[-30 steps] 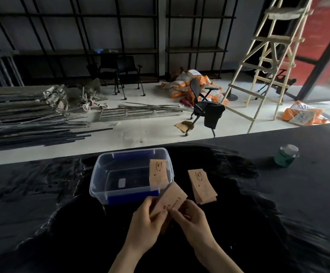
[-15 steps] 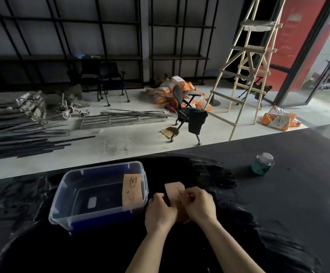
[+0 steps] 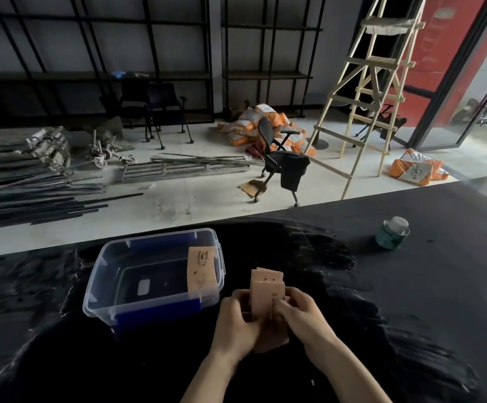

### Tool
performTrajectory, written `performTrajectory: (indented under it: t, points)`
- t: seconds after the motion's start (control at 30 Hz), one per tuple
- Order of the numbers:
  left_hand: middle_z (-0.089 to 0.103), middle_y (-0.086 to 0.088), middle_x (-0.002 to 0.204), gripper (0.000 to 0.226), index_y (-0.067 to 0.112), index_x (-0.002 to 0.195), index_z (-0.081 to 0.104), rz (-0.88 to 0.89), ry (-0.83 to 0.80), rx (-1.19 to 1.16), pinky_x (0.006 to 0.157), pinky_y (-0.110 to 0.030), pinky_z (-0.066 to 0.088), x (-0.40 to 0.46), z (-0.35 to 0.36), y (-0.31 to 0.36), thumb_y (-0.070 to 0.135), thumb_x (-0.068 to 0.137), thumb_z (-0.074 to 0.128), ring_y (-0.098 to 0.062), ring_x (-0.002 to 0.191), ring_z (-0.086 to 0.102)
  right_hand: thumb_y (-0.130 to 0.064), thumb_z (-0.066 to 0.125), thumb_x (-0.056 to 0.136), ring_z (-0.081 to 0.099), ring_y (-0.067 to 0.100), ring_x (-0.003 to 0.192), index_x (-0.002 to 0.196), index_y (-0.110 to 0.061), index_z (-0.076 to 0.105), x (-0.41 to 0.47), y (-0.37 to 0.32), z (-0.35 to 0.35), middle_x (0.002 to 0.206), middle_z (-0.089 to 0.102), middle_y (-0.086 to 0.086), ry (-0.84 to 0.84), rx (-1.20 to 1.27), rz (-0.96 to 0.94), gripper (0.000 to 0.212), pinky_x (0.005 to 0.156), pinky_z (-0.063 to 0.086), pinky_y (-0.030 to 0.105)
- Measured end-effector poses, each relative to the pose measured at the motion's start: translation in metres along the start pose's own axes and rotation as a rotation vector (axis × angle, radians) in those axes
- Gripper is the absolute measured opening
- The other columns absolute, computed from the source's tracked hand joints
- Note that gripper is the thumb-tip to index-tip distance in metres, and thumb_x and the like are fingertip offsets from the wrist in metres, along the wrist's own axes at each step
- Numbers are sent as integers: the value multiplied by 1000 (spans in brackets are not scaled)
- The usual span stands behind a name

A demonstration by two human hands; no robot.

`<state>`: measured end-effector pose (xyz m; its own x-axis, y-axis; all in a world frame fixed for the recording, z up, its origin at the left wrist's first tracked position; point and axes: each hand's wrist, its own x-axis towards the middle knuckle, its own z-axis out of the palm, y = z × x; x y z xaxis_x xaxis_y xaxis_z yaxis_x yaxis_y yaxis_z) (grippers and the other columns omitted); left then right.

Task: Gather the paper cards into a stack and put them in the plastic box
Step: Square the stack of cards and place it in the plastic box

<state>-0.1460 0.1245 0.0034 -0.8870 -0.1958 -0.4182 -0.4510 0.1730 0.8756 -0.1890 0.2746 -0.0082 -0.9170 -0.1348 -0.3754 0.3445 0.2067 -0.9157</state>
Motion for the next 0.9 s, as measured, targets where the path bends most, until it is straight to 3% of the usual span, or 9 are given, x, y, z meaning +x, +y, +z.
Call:
performTrajectory:
  t: [0.13,0.27,0.37,0.43,0.53,0.6,0.7,0.8,0.9]
  points:
    - [70,15,113,46,41,112,58,160,46,83,73,-11,56,-41,-39,-23,13,84,82,6,96,70,8,58,92,75,15,97,123,-20,60,-46,14,32,107,77,3,-100,-75,-209,42,75,61,29]
    - [69,19,119,58,45,123,54,310,171,182,96,-18,55,-68,-80,-47,11,84,81,12,112,63,11,57,93,71,16,108,132,-23,50,-70,14,79,117,73,0,-171,-160,-414,52,88,60,33]
    - [64,23,127,59,44,130,52,407,249,206,101,-12,49,-78,-102,-59,19,84,80,11,120,59,14,56,92,67,13,114,133,-20,49,-76,9,107,121,70,-2,-188,-140,-482,54,92,56,26]
    - [61,22,130,48,48,127,54,382,275,191,103,-18,51,-79,-112,-67,33,85,74,6,121,59,14,57,91,66,11,114,133,-23,50,-79,9,120,119,71,-9,-237,-110,-456,56,91,55,23]
    - [70,0,127,27,36,122,65,306,176,-10,91,-32,61,-79,-110,-69,19,103,56,-11,112,72,11,59,93,66,4,111,131,-30,50,-80,10,130,115,70,-22,-278,-49,-361,56,87,54,16]
    - [75,-2,122,29,33,124,66,252,116,-86,89,-26,60,-76,-103,-73,17,106,51,-7,109,73,10,57,94,66,3,109,132,-27,51,-77,13,134,114,73,-14,-277,5,-312,54,85,53,15]
    - [72,-3,125,43,46,125,57,91,75,-544,88,-13,55,-67,-90,-70,10,102,58,6,109,68,6,56,97,67,7,109,134,-28,49,-75,15,139,122,68,0,-277,43,-276,50,85,55,20]
    - [77,-7,111,37,47,99,72,77,10,-516,71,-17,59,-58,-88,-68,20,107,47,-6,93,77,-16,57,95,65,4,110,131,-30,48,-71,16,143,125,64,-1,-245,67,-264,40,87,54,18]
    - [77,-10,108,22,25,120,63,56,-16,-556,71,-20,59,-58,-88,-62,21,106,45,-5,88,78,-35,58,92,70,13,103,125,-34,52,-65,16,149,110,74,-5,-221,135,-228,34,80,57,26]
